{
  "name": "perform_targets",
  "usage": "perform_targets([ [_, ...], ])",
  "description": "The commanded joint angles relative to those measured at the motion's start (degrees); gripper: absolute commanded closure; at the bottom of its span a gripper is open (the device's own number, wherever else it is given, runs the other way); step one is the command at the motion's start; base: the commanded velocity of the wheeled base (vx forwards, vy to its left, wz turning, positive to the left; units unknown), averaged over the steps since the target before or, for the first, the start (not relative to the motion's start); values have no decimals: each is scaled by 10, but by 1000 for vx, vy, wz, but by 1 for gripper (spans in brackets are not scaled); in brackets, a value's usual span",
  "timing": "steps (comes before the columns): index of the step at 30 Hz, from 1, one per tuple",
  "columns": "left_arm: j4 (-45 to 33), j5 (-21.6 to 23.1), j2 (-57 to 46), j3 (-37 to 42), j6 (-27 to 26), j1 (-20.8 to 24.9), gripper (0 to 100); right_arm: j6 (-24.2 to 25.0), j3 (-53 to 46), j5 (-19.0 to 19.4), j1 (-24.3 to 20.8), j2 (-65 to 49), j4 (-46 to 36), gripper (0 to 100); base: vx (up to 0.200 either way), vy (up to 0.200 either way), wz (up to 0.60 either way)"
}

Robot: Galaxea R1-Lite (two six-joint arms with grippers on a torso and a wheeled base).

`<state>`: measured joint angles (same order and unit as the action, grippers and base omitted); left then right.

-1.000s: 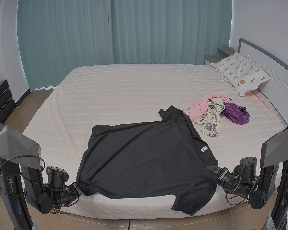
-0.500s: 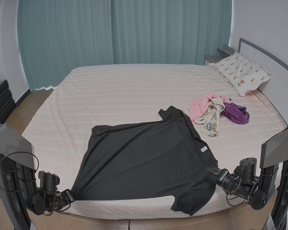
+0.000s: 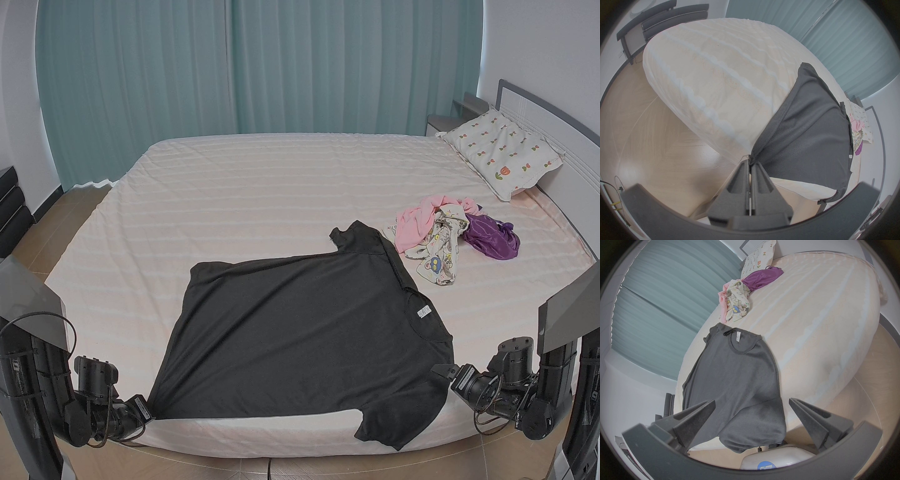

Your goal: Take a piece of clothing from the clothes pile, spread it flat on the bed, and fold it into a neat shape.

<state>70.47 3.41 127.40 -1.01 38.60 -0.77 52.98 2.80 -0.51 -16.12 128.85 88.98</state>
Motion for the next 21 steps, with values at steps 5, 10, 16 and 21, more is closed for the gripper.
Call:
perform_targets([
  [5, 2, 29, -1, 8, 12, -2, 100, -2, 32, 15, 14, 40, 8, 0, 0, 0, 0],
  [10, 2, 30, -1, 8, 15, -2, 100, -14, 74, 17, 28, 76, 7, 0, 0, 0, 0],
  [16, 3, 30, -2, 8, 23, -2, 100, -32, 120, 15, 41, 112, 7, 0, 0, 0, 0],
  [21, 3, 30, -1, 7, 22, -2, 100, -36, 142, 15, 46, 132, 7, 0, 0, 0, 0],
])
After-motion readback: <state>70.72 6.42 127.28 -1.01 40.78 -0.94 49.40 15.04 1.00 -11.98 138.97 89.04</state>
